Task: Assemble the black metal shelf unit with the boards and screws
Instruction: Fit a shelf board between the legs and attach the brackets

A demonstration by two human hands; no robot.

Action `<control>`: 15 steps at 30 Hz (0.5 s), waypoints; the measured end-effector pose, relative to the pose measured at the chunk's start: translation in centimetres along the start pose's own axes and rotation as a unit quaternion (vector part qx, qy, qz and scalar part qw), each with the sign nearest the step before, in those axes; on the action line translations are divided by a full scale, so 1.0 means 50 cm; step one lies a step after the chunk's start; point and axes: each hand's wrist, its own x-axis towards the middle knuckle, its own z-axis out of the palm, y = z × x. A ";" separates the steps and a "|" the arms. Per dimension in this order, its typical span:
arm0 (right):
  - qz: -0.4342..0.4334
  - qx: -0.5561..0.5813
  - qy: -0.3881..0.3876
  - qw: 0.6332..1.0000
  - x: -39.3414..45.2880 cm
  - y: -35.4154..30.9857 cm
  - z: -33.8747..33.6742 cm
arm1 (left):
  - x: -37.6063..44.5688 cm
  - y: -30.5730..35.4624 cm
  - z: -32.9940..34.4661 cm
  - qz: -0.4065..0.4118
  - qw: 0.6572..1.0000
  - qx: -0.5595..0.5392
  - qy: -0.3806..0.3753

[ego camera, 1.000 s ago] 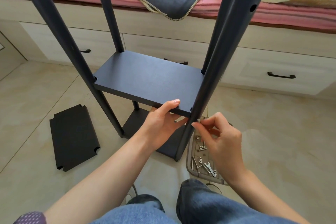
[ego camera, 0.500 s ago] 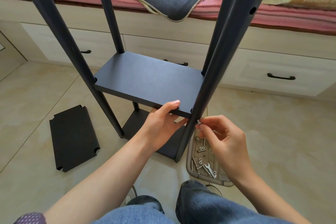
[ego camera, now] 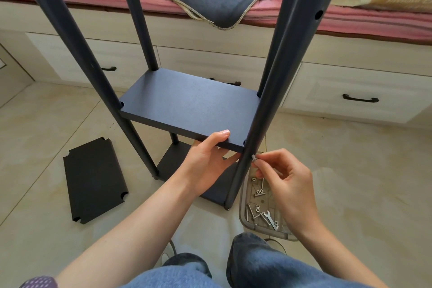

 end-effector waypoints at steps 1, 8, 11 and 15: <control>0.003 0.004 0.002 1.000 0.000 0.001 0.000 | 0.000 0.000 0.000 0.000 1.000 0.000 -0.001; 0.012 -0.012 0.001 1.000 -0.002 0.002 0.005 | 0.000 0.003 0.002 -0.002 1.000 0.008 0.001; -0.006 -0.055 0.005 0.998 -0.006 -0.002 0.007 | 0.001 0.002 0.002 0.000 1.000 0.009 0.007; -0.043 -0.115 0.026 0.992 -0.001 -0.009 0.010 | 0.001 0.001 0.000 0.003 1.000 -0.002 0.002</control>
